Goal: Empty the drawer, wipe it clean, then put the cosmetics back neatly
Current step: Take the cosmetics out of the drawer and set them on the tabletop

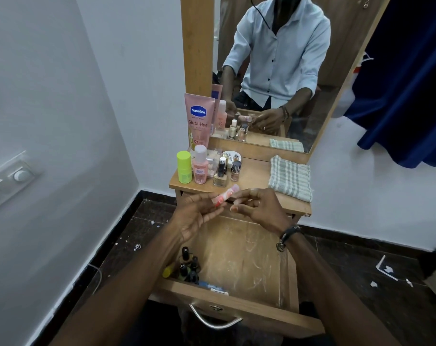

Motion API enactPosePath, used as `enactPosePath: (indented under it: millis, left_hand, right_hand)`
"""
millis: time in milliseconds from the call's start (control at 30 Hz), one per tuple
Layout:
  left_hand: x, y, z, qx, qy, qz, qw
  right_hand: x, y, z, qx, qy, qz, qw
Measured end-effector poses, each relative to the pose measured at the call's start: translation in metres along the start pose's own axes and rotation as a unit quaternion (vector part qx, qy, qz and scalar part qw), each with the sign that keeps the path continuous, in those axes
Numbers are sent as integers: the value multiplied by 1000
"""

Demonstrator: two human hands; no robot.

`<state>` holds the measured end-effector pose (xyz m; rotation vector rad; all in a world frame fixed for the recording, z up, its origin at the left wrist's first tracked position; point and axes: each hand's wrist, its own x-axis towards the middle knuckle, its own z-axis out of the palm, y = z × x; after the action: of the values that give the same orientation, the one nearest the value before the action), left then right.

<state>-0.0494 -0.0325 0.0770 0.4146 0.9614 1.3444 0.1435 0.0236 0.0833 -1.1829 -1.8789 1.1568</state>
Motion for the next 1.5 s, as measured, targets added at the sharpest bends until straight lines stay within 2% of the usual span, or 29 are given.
enactPosePath:
  millis: [133, 233, 333, 433, 500, 600, 700, 900, 1067, 1233, 1367, 1500]
  left_hand:
    - [7, -14, 6, -29, -13, 3, 999]
    - [10, -18, 8, -19, 3, 17, 1000]
    - [8, -18, 7, 105, 34, 63, 992]
    - [3, -14, 1, 264, 76, 108, 955]
    - [0, -14, -8, 326, 94, 129, 932]
    - [-5, -16, -28, 377, 108, 151, 907]
    - [-11, -19, -40, 399, 112, 146, 898]
    - [-12, -11, -50, 460, 88, 148, 871]
    - [-9, 2, -62, 550, -8, 131, 825]
    - [-11, 15, -63, 637, -130, 41, 759]
    - [-17, 21, -58, 701, -155, -17, 696]
    - [-20, 21, -55, 761, -162, 4, 628]
  right_hand:
    - [5, -10, 6, 59, 37, -29, 997]
    - [10, -14, 5, 53, 28, -26, 998]
    - [15, -19, 7, 9, 58, -32, 998]
    - [25, -22, 12, -72, 138, -27, 987]
    - [31, -22, 15, -115, 174, -24, 978]
    - [37, -22, 19, -182, 198, -29, 963]
    - [41, -19, 24, -224, 204, -23, 953]
    - [42, -17, 30, -225, 212, -8, 951]
    - [39, -15, 30, -211, 203, 4, 956]
    - [39, -14, 31, -215, 193, 6, 957]
    - [40, -11, 31, -208, 187, 8, 960]
    - [40, -8, 29, -191, 179, 8, 965]
